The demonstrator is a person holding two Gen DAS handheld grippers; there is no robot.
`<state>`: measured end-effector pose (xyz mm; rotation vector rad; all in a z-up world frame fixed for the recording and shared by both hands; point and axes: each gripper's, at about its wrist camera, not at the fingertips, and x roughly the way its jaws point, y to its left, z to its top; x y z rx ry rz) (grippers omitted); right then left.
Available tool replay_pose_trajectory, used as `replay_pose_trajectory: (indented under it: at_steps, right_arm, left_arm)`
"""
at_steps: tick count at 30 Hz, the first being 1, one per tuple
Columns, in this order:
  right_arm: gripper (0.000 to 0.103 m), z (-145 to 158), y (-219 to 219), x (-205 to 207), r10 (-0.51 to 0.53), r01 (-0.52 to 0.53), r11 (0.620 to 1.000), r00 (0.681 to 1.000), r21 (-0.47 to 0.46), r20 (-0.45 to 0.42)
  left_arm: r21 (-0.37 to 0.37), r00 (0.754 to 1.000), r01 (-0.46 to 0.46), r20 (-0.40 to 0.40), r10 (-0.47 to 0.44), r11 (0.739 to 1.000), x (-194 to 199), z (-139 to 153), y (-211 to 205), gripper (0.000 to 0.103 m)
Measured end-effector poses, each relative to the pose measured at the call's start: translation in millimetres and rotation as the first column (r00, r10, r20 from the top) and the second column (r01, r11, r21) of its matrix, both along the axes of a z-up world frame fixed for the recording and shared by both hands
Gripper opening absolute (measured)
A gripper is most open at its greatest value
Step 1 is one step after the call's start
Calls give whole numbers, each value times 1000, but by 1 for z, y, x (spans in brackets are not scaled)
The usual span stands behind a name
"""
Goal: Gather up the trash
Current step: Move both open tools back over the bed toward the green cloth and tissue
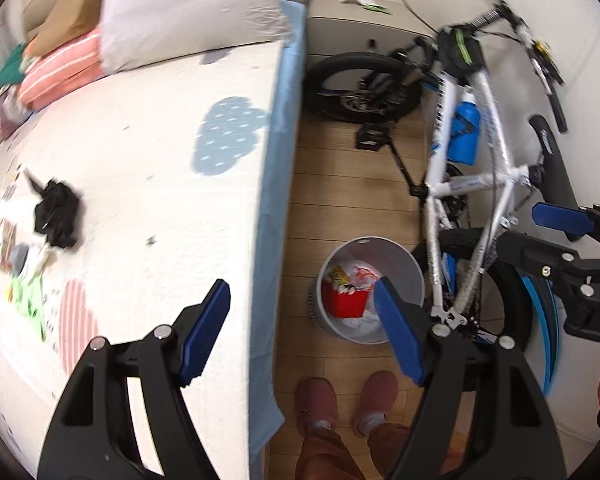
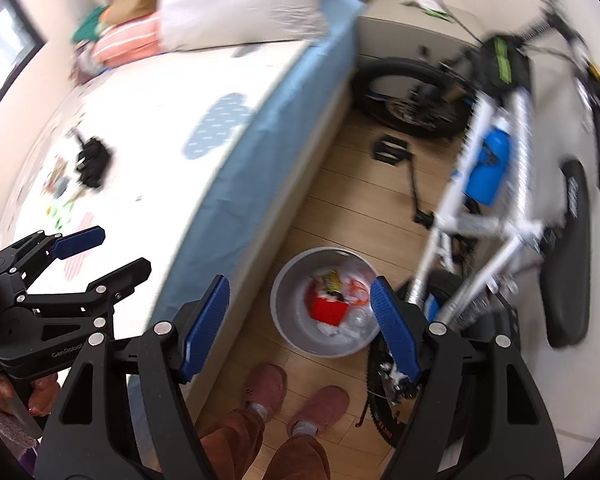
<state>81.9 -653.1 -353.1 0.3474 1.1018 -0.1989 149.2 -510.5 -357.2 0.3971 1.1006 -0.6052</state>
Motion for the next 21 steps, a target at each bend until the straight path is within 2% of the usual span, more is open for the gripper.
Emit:
replay_pose_trajectory:
  at_steps: [4, 8, 15, 21]
  right_arm:
    - [70, 11, 36, 28, 121, -120, 993, 993, -9, 17]
    - [70, 23, 79, 57, 237, -237, 971, 971, -16, 37]
    - [70, 51, 165, 100, 393, -392, 920, 916, -23, 78]
    - [70, 86, 249, 129, 529, -528, 848, 842, -40, 112]
  left_arm:
    - [11, 993, -120, 20, 120, 993, 10, 9, 43, 74]
    - [25, 969, -245, 44, 244, 969, 20, 20, 95, 74]
    - [41, 895, -446, 52, 444, 894, 36, 41, 192, 74]
    - [32, 828, -558, 83, 554, 829, 37, 74, 265, 74]
